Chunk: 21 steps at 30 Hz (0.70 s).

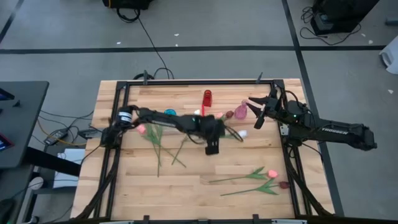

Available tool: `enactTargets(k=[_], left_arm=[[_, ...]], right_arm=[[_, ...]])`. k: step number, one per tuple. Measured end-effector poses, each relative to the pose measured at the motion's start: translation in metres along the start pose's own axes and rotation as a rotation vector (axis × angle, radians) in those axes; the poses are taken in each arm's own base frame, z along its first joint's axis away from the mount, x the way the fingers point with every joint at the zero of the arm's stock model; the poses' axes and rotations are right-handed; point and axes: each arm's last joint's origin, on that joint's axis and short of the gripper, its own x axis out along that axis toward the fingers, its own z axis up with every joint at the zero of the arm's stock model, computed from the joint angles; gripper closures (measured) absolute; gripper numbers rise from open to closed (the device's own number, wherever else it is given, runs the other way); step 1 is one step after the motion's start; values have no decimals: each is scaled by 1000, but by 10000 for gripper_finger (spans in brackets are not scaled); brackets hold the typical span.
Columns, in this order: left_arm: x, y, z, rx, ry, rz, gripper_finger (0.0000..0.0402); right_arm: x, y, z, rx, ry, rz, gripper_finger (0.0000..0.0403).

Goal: Sort flowers into vase by color
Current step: Put the right white tulip into the pink vase

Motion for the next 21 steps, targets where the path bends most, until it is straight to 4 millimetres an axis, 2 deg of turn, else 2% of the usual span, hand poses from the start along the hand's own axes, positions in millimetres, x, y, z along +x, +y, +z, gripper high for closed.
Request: enactTargets(k=[4, 7, 10, 15, 21], left_arm=[[-28, 31, 20, -2, -159, -2, 398], [-38, 54, 33, -2, -289, -31, 398], [-40, 75, 40, -3, -382, -38, 399], [-41, 107, 42, -32, -460, -69, 399], [-27, 121, 42, -44, -502, -58, 399]], right_arm=[[-3, -1, -1, -16, 7, -7, 265], [-5, -1, -1, -23, 8, -8, 265], [-8, -3, 0, -35, 7, -28, 265], [-25, -11, 2, -31, -14, -224, 266], [-45, -13, 11, 0, -151, -102, 268]])
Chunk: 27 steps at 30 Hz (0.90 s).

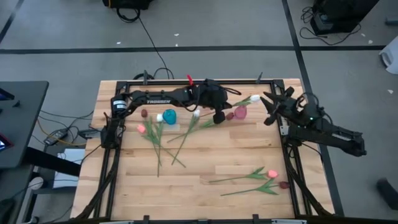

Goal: Sort flowers into vase by color
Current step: Put the right white tulip into the pink vase

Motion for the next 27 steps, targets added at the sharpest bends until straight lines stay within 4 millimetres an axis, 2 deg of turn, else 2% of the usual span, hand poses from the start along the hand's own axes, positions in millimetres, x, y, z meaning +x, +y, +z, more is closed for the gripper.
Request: enactTargets(k=[7, 12, 20, 24, 27], left_arm=[[20, 12, -4, -45, -157, -2, 400], [17, 13, 10, -31, -301, -11, 400], [5, 15, 46, 24, -538, -7, 400], [4, 16, 53, 50, -688, 10, 400], [10, 17, 48, 40, -793, 1, 400]], right_arm=[[-10, 2, 7, 2, -119, 207, 271], [-14, 3, 9, -6, -156, 281, 272], [-15, 4, 12, -8, -196, 327, 273], [-15, 4, 15, 10, -217, 325, 273], [-15, 4, 15, 11, -217, 323, 273]])
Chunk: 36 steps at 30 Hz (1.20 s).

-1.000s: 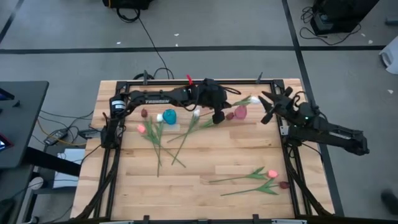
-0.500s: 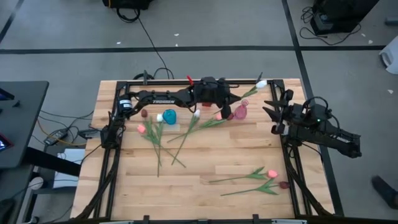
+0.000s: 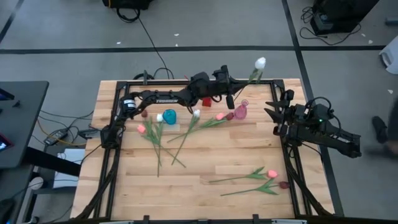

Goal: Sort flowers into vase by color
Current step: Put the right white tulip into the pink vase

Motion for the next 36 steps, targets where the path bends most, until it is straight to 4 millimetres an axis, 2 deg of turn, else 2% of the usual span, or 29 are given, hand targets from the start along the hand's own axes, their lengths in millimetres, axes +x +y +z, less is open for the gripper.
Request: enactTargets(k=[3, 14, 19, 25, 28, 36], left_arm=[[0, 1, -7, -10, -71, 0, 400], [30, 7, -22, -36, -130, -33, 400], [30, 9, -30, -38, -117, -28, 400], [30, 10, -29, -37, -118, -24, 400], [29, 9, -37, -43, -113, -24, 400], [25, 10, -80, -124, -51, -22, 400]], right_arm=[[0, 0, 0, -3, 1, -6, 273], [0, 0, -1, -17, 11, -10, 274], [0, 0, -2, -16, 17, -9, 274], [0, 0, -2, -16, 17, -8, 274], [0, 0, -1, -16, 17, -8, 274], [0, 0, -2, -16, 18, -9, 274]])
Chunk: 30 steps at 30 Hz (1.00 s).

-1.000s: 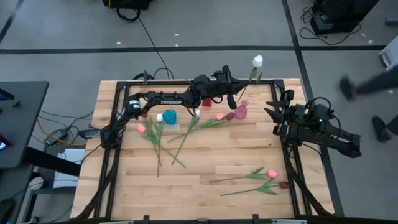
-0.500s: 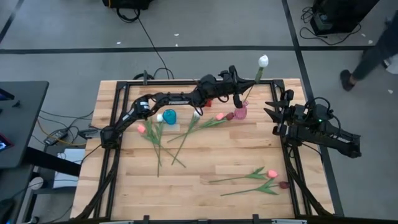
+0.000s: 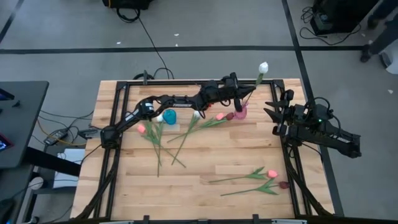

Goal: Sort flowers into vase by color
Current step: Put the right white tulip into the pink vase, then adjust the blue vase

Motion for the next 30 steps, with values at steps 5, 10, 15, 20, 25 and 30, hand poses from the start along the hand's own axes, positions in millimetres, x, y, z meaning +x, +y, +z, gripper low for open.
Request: enactTargets(k=[5, 10, 15, 20, 25, 30], left_arm=[[-2, 1, -15, -22, 73, -33, 393], [-4, 1, -28, -24, 199, -30, 368], [-5, 2, -35, -26, 273, -30, 339], [-7, 7, -30, -60, 290, -83, 294], [-10, 19, -19, -95, 350, -153, 269], [-11, 22, 2, -27, 456, -157, 266]], right_arm=[[0, 0, -1, 0, 11, -1, 274], [0, 0, -1, 0, 11, -1, 274], [0, 0, -1, 1, 15, 0, 274], [0, 0, -2, 1, 21, 1, 274], [0, 0, -3, 4, 27, 2, 274], [0, 0, -3, 4, 31, 4, 274]])
